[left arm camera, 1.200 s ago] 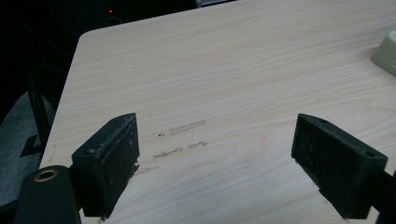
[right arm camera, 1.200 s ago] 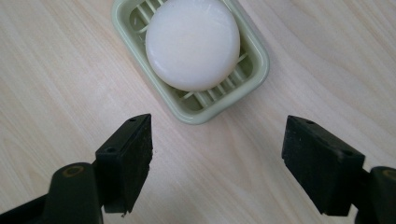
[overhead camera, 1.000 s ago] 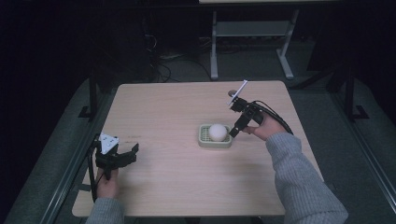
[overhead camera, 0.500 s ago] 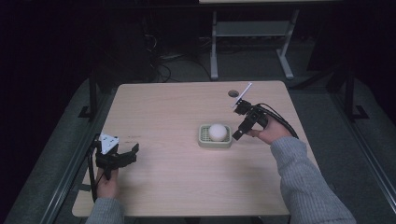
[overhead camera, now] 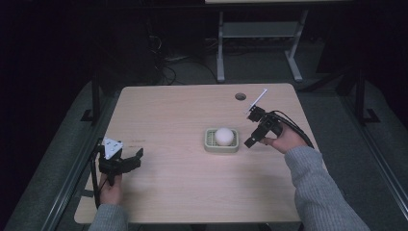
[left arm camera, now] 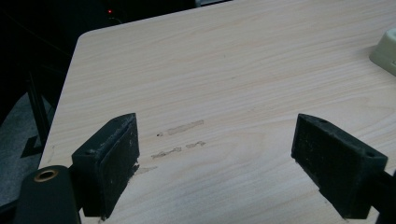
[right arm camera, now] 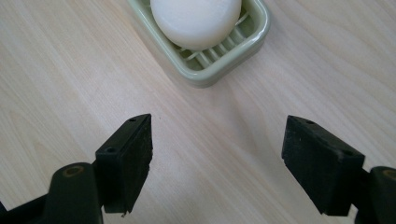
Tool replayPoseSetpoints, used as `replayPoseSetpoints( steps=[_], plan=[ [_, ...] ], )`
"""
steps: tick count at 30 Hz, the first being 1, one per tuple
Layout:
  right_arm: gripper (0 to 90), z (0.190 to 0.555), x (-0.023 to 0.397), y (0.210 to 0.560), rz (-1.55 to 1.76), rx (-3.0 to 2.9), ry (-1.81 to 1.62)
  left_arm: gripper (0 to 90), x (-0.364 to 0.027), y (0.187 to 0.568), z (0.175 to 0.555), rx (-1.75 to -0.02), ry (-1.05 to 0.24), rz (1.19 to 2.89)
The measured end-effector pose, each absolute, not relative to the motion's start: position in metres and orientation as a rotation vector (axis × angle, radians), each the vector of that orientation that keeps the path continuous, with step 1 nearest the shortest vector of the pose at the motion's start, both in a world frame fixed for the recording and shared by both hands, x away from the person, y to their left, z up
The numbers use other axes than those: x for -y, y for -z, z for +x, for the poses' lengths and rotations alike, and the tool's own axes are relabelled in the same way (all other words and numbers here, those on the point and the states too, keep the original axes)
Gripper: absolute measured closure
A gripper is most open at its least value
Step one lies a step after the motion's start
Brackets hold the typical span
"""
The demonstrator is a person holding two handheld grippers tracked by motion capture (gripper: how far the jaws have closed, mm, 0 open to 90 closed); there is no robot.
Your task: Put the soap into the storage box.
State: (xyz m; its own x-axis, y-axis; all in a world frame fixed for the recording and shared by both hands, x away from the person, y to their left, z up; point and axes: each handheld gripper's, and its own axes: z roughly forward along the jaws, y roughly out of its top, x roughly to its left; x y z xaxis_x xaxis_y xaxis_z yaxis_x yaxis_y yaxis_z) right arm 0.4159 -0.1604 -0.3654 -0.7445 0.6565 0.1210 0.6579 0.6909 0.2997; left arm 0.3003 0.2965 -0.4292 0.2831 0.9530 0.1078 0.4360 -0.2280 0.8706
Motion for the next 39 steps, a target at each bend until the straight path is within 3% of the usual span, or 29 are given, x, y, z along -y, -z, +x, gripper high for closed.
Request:
replayPoseSetpoints(
  steps=[39],
  plan=[
    [24.0, 0.378, 0.210, 0.397, -1.218, 2.820, 0.592, 14.8, -0.296, 0.429, 0.300, -1.258, -0.871, 1.804]
  ],
)
